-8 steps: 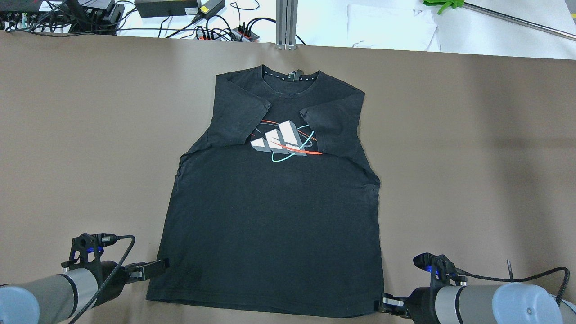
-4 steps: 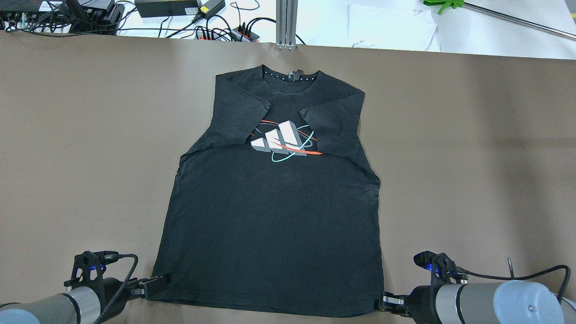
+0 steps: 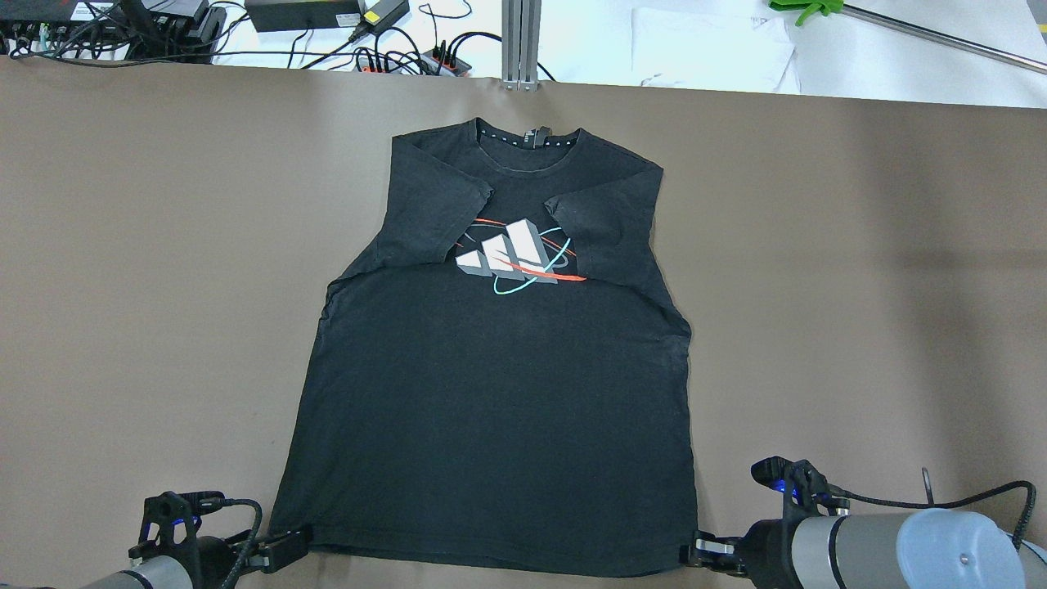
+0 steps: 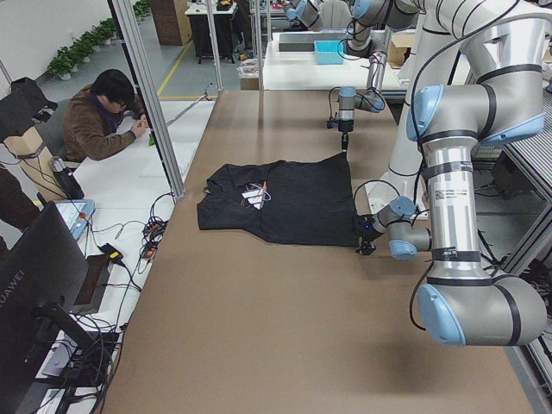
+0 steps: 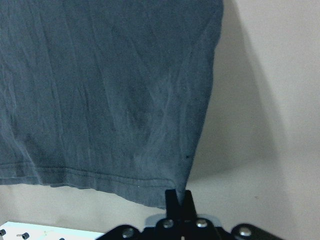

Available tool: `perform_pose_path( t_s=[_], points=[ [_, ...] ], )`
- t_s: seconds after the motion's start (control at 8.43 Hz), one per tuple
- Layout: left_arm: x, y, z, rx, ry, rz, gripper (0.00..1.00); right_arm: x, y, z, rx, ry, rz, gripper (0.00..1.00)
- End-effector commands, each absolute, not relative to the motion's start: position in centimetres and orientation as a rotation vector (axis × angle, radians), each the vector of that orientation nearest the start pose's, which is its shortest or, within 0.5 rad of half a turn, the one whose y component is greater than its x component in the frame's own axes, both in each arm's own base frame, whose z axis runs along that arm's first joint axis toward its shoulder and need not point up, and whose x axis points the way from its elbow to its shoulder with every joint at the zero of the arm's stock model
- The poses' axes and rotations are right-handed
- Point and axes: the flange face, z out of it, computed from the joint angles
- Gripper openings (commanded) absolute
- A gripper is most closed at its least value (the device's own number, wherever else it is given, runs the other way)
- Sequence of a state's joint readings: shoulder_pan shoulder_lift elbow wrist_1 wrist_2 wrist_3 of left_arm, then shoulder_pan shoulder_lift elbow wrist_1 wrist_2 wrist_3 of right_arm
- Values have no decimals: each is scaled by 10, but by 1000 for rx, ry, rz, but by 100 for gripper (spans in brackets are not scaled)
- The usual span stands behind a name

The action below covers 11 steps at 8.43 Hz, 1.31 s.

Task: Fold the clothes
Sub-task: 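Grasp the hem corners with both grippers, then lift the hem with both grippers and fold it toward the collar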

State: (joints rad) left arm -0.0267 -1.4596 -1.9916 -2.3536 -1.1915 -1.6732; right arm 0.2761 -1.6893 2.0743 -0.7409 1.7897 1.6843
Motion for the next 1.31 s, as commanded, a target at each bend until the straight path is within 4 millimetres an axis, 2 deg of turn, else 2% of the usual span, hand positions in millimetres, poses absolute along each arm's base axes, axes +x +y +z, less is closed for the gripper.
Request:
perform_pose_path(
  t_s=[0.0, 0.24, 0.47, 0.71, 0.83, 0.95, 1.07, 1.19],
  points=[
    [452, -179, 421, 302, 1092, -319, 1, -392, -227, 377, -94, -1224, 203, 0],
    [450, -178, 428, 324, 1073, -316, 0, -393, -227, 376, -94, -1227, 202, 0],
    [448, -177, 412, 312, 1106, -316, 0, -389, -226, 374, -95, -1230, 201, 0],
    [438, -175, 390, 283, 1150, -310, 0, -387, -225, 371, -104, -1235, 194, 0],
    [432, -175, 377, 262, 1178, -303, 0, -378, -227, 364, -111, -1249, 191, 0],
    [414, -175, 358, 228, 1215, -287, 0, -361, -223, 355, -139, -1265, 169, 0],
    [376, -177, 345, 179, 1235, -269, 0, -329, -226, 323, -162, -1323, 148, 0],
    [340, -182, 319, 135, 1282, -255, 0, -299, -230, 322, -198, -1320, 147, 0]
  ],
)
